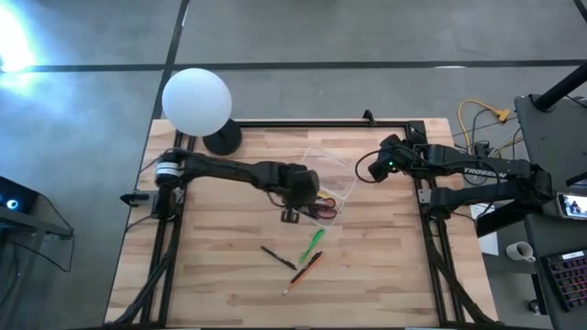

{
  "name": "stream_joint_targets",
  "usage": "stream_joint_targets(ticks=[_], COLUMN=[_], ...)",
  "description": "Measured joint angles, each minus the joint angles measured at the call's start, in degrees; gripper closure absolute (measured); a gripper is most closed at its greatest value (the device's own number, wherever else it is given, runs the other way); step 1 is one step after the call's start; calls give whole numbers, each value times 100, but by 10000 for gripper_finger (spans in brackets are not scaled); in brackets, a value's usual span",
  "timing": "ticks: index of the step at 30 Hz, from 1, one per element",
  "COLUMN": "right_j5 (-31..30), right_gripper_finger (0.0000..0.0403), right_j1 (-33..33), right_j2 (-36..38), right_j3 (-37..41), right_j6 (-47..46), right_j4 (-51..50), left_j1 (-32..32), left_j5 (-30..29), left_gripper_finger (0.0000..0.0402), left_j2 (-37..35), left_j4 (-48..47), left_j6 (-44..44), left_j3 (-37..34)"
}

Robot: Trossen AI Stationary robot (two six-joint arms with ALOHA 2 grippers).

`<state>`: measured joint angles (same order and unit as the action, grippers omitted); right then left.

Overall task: Pick & place school supplies into a supply box
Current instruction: Put the purple pen into the supply box, then put the black pen into the supply box

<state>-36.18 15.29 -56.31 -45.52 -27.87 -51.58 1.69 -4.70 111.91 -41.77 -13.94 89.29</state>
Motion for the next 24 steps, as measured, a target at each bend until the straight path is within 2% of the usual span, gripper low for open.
stream_joint_targets(ticks=[6, 10, 15, 20, 24], right_j5=[20, 37, 44, 75, 180], right_gripper_finger=[209, 209, 209, 209, 209], right_j1=[1, 0, 0, 0, 4], right_j2=[0, 0, 0, 0, 0], right_j3=[0, 0, 0, 0, 0], right_j6=[30, 91, 205, 345, 489], right_j4=[-107, -273, -289, -282, -186], left_j1=[26, 21, -71, -548, -1147], left_j5=[118, 134, 257, 989, 1062], left_gripper_finger=[344, 309, 274, 269, 268], left_j2=[464, 318, -5, -335, -386], left_j4=[-49, -97, -617, -841, -840], left_j6=[-45, 175, 458, 462, 462], left_j3=[369, 331, 324, 301, 154])
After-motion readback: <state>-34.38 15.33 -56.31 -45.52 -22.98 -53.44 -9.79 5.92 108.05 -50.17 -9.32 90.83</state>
